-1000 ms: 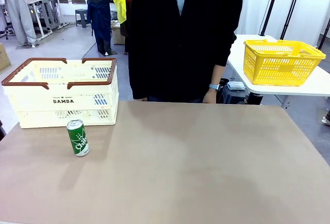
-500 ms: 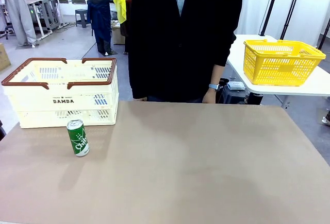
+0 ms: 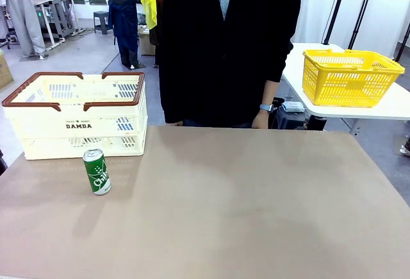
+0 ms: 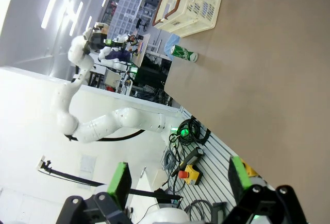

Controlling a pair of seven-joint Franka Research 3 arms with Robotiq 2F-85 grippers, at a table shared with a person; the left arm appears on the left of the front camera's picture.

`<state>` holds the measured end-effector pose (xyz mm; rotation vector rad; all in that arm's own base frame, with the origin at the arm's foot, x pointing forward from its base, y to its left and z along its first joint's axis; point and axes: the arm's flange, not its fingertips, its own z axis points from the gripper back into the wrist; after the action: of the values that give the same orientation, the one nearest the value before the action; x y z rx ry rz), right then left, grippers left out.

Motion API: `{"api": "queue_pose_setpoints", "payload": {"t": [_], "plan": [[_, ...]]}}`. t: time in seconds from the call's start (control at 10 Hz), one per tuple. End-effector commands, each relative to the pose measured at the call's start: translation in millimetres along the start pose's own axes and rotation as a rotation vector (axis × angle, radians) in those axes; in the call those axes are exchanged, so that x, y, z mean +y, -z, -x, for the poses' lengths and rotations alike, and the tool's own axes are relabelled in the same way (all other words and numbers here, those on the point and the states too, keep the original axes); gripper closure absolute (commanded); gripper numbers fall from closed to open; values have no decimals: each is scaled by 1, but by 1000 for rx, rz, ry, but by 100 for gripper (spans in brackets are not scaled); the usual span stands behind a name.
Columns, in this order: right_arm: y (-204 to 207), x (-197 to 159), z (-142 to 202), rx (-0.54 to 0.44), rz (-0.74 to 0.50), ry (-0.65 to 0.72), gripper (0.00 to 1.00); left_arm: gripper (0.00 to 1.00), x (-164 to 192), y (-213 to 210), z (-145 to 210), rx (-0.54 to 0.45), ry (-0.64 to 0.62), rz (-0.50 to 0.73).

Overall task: Place the drinks into the Shopping basket.
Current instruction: Pick up one drink and place it into the Shopping basket.

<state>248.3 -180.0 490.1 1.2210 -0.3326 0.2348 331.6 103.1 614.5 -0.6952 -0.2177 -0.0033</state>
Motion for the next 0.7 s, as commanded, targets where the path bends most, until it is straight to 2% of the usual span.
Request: {"api": "queue_pose_setpoints", "payload": {"t": [0.0,0.2,0.3,0.4,0.6], "plan": [[-4,0,2,16,6,-18,0,0,-31,68,1,28,-7,-195],[-4,0,2,16,6,-18,0,0,-63,126,11,-78,1,-396],[-4,0,2,16,6,-18,0,0,-76,152,23,-89,32,-454],[-4,0,2,16,6,-18,0,0,-82,178,33,-58,53,-498],[-4,0,2,16,6,-18,0,0,-74,224,30,-2,57,-575]]}}
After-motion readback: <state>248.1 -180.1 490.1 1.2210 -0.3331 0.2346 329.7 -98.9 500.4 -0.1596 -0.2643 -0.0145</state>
